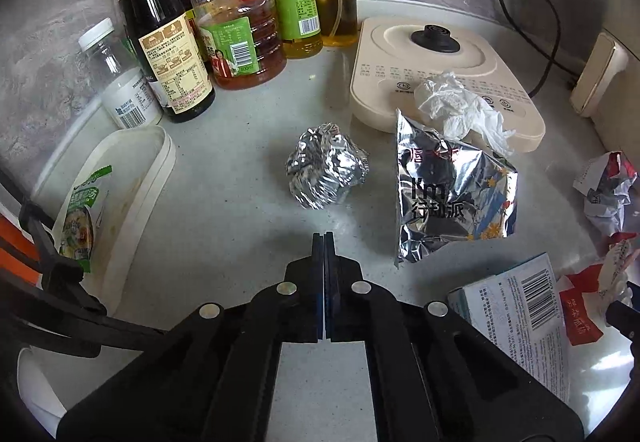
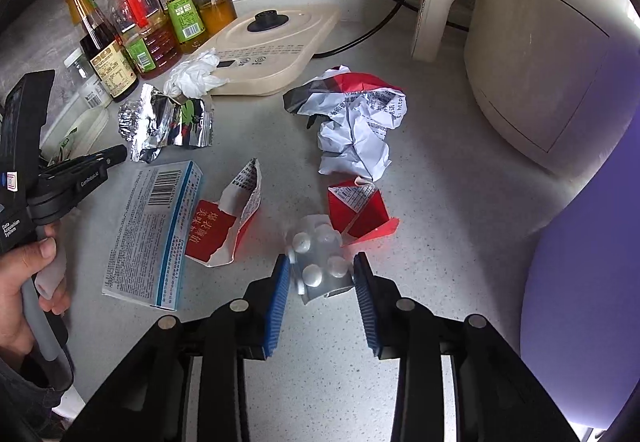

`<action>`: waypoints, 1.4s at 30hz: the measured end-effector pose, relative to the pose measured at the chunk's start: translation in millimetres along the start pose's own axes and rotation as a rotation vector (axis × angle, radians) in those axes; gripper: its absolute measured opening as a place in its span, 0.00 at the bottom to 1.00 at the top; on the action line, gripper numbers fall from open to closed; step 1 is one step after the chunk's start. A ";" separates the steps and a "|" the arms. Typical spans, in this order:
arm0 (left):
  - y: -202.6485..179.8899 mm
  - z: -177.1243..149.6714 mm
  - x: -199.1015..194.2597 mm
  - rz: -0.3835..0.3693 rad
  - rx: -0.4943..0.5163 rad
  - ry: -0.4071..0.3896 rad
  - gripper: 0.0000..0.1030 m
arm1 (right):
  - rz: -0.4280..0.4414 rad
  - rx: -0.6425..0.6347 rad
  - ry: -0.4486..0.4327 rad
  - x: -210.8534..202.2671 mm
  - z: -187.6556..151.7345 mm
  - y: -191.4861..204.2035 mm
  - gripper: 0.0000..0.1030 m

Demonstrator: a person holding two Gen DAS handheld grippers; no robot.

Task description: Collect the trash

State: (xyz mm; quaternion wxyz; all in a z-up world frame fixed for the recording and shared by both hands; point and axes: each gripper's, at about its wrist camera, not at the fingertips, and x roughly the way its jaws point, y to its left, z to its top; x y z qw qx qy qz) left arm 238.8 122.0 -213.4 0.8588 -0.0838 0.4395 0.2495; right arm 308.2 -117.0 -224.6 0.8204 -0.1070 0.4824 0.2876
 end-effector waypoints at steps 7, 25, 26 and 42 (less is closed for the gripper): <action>4.8 -5.6 -34.6 -0.108 -0.056 -0.088 0.01 | 0.027 -0.018 -0.055 -23.8 -8.4 1.0 0.26; 6.4 50.1 11.2 -0.056 -0.136 -0.084 0.58 | 0.028 0.041 -0.112 -51.7 -23.6 -15.3 0.26; 5.6 50.7 16.0 -0.054 -0.131 -0.073 0.57 | 0.027 0.042 -0.113 -52.2 -23.7 -15.5 0.26; 9.9 40.8 -49.3 -0.112 -0.162 -0.138 0.40 | 0.082 0.019 -0.211 -88.1 -6.1 1.5 0.26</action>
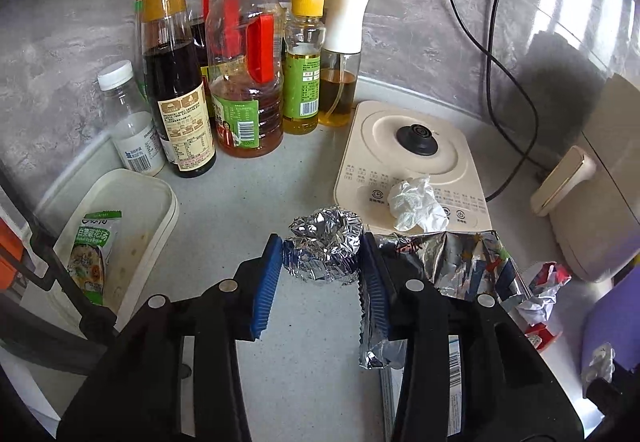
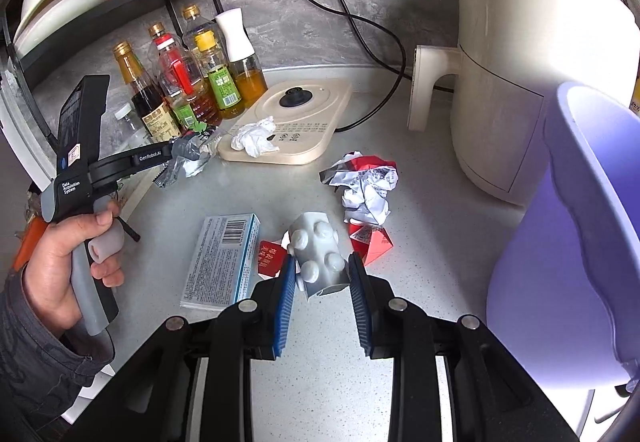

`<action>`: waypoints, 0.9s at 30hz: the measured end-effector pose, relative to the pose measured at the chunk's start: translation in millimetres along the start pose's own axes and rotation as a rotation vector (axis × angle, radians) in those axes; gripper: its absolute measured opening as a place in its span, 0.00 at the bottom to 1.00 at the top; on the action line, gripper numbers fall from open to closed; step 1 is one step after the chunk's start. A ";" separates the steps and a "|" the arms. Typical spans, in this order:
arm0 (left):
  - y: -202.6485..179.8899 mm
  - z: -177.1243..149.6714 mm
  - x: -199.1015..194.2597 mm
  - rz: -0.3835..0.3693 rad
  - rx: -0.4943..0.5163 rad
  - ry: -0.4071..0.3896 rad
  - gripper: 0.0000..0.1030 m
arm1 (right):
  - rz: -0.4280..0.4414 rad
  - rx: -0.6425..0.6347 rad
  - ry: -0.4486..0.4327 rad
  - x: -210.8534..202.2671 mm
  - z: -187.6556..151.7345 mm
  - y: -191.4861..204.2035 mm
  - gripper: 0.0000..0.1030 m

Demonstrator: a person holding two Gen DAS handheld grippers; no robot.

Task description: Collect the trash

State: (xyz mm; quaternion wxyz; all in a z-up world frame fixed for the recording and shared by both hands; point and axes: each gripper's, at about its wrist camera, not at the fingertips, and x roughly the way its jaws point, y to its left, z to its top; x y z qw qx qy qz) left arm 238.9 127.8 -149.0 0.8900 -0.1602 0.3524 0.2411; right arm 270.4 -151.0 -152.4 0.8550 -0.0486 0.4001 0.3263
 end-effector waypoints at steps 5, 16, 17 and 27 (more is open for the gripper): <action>-7.7 -0.1 -31.9 -0.064 -0.011 -0.032 0.40 | 0.024 -0.016 -0.038 -18.7 8.7 4.4 0.26; -45.4 -37.2 -44.2 -0.131 0.035 0.041 0.40 | 0.033 -0.016 -0.080 -50.3 6.7 -8.7 0.26; -47.6 -42.8 -41.2 -0.135 0.037 0.059 0.40 | 0.031 -0.015 -0.079 -50.9 5.5 -10.2 0.26; -62.4 -69.5 -19.3 -0.156 0.056 0.161 0.45 | 0.017 0.002 -0.065 -56.3 -6.6 -22.2 0.26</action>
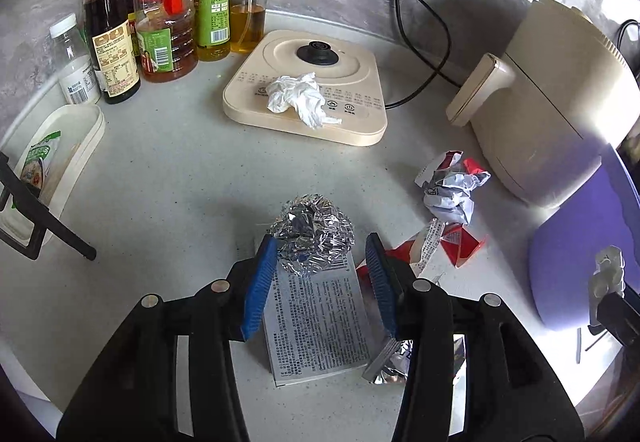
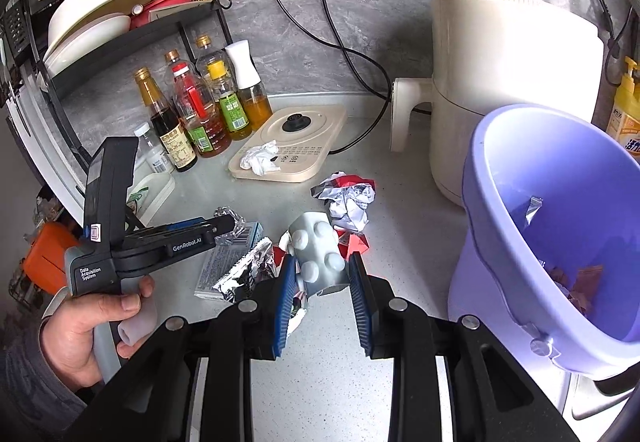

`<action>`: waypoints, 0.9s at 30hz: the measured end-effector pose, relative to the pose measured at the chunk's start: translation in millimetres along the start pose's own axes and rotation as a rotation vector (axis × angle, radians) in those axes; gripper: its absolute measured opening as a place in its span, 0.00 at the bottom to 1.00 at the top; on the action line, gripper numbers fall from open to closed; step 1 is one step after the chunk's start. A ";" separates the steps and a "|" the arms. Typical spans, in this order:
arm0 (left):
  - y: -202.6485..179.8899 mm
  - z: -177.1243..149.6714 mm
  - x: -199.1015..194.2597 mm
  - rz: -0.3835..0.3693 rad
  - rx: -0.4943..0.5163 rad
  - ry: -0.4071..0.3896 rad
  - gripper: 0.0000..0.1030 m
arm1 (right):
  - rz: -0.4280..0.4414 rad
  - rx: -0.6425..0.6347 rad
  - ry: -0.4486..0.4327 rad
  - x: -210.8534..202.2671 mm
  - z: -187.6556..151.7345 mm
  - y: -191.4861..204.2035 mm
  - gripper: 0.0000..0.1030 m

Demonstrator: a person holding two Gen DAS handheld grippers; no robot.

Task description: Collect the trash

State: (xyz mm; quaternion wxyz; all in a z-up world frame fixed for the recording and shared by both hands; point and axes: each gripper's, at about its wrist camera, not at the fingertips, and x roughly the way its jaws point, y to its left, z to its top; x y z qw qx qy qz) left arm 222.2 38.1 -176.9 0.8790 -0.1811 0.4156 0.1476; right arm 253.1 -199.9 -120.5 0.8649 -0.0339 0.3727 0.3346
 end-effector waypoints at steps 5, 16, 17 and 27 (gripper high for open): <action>2.4 0.3 3.5 -0.001 -0.003 0.010 0.17 | -0.001 -0.003 -0.006 -5.0 -0.8 -1.1 0.26; -0.7 15.0 -7.2 -0.005 0.026 -0.045 0.75 | 0.006 -0.011 -0.032 -14.4 6.4 -0.1 0.26; -0.1 18.4 -3.6 -0.003 0.029 -0.043 0.73 | 0.003 -0.011 -0.033 -14.7 6.3 0.3 0.26; -4.1 54.8 46.3 -0.009 0.072 -0.016 0.73 | -0.069 0.024 -0.041 -17.4 10.3 -3.4 0.26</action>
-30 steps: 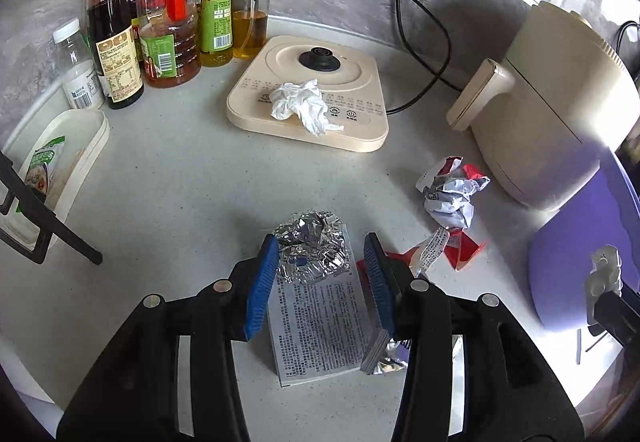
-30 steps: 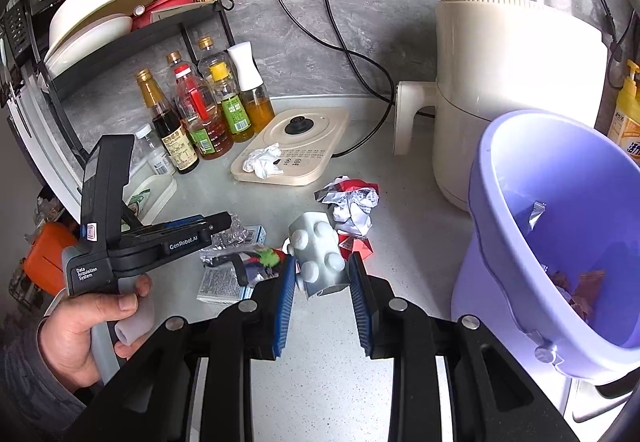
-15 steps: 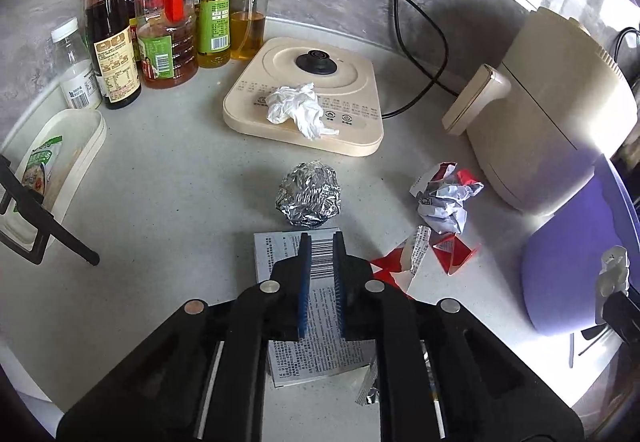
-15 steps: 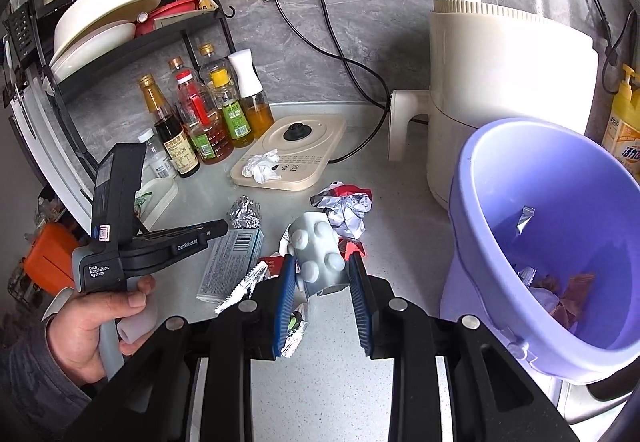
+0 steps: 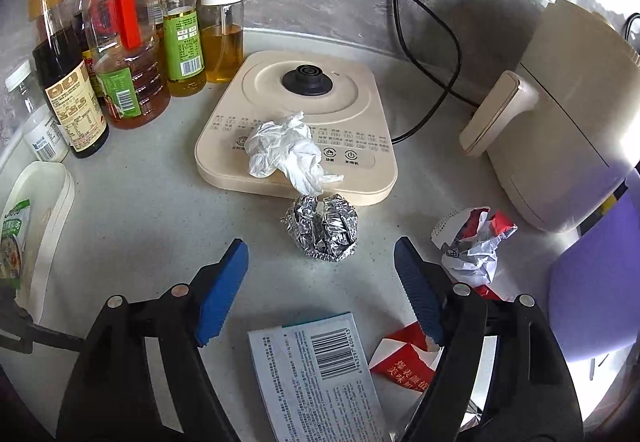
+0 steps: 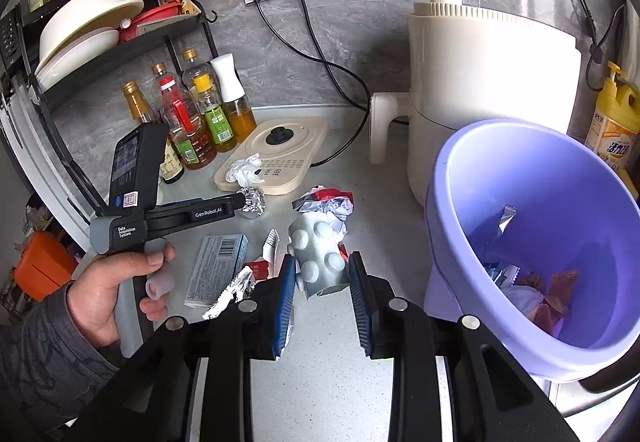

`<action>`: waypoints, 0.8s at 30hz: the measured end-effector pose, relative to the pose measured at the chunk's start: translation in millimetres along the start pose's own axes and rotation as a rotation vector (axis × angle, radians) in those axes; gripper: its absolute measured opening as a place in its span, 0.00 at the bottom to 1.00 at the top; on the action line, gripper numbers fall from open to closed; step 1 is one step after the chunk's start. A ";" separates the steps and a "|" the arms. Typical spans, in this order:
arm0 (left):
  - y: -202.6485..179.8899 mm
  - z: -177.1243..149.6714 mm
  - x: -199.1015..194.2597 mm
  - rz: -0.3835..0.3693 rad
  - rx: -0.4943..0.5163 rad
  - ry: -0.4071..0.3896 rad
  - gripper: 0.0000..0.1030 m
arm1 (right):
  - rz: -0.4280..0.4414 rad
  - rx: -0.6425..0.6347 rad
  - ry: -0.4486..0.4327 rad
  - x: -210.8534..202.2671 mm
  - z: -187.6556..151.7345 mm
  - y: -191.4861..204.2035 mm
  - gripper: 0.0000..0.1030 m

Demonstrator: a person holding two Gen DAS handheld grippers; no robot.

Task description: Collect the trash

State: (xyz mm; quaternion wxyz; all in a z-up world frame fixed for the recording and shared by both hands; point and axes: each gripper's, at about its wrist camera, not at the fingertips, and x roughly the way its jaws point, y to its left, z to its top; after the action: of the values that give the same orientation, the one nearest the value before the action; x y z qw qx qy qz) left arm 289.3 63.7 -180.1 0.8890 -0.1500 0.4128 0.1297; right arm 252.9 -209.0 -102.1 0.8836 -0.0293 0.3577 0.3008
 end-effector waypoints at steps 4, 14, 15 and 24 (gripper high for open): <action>-2.2 6.5 20.1 0.003 0.018 0.028 0.73 | -0.026 0.007 -0.030 -8.8 10.4 1.0 0.26; -1.9 17.2 29.9 0.019 0.019 0.039 0.39 | -0.101 0.071 -0.134 -50.5 35.5 -21.6 0.26; -2.8 18.0 24.8 0.012 0.022 0.029 0.39 | -0.113 0.077 -0.143 -53.8 37.4 -26.1 0.26; -16.1 27.2 -28.7 -0.041 0.014 -0.062 0.39 | -0.191 0.148 -0.196 -77.3 48.7 -77.6 0.27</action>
State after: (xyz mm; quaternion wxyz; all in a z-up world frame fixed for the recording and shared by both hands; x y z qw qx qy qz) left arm 295.9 55.9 -138.7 0.9049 -0.1482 0.3827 0.1131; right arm 282.2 -298.8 -28.4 0.9385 0.0316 0.2867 0.1898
